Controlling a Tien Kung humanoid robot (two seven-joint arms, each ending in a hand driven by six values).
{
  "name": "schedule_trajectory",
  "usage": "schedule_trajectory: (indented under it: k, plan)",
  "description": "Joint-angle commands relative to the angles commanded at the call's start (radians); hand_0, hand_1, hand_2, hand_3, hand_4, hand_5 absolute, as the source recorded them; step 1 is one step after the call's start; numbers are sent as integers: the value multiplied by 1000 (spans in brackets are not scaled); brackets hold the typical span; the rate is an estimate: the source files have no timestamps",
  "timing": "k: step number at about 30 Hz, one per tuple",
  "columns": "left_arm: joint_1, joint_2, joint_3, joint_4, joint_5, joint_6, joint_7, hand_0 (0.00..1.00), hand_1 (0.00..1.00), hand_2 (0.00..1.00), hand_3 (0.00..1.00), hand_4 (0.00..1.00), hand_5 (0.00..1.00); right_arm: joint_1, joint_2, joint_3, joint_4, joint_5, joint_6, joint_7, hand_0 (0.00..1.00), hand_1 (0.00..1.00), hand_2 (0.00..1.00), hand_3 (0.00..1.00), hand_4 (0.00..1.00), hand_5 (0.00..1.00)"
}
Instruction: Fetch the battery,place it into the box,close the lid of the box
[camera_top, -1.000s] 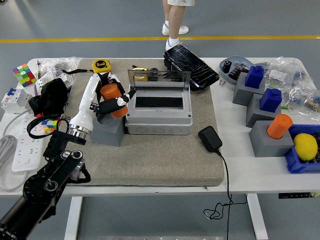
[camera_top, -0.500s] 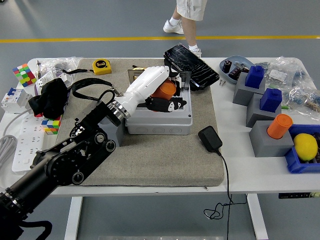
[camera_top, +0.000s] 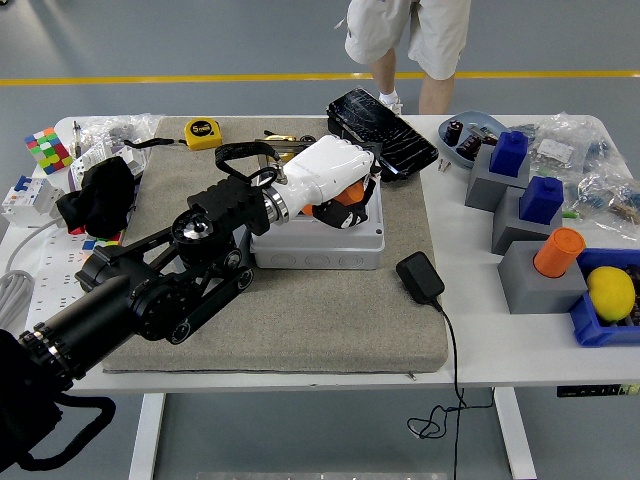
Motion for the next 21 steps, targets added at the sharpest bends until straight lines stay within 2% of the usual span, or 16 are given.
schedule_trajectory:
  k: [3,4,9,10,15,16,21]
  plan:
    - [-8,0,7,24,8,-1,-8,162,166,240,399,938,2,0,0,-3,0,0,0,1,646,643,671,559,981,463]
    - [-9,0,9,30,9,0,-11,195,200,256,439,978,2,-1,0,-3,0,0,0,0,643,643,671,559,981,463]
    - [-13,0,10,44,18,14,-32,195,200,256,439,978,2,-4,0,-1,0,-4,0,-1,643,643,671,559,981,463]
    - [-15,0,9,46,22,17,-34,216,321,352,581,998,2,-4,0,-1,0,-4,0,-1,643,643,671,558,981,463]
    - [-21,0,5,61,40,43,-51,216,321,352,581,998,2,-1,-1,-7,0,3,0,1,643,643,671,558,981,463]
    - [-21,0,3,64,48,49,-50,311,519,504,692,998,2,-1,-1,-8,0,3,0,2,645,643,671,559,981,463]
    - [-16,0,-7,66,48,36,-30,311,519,504,692,998,2,-1,0,-9,0,7,-1,3,645,643,671,559,981,463]
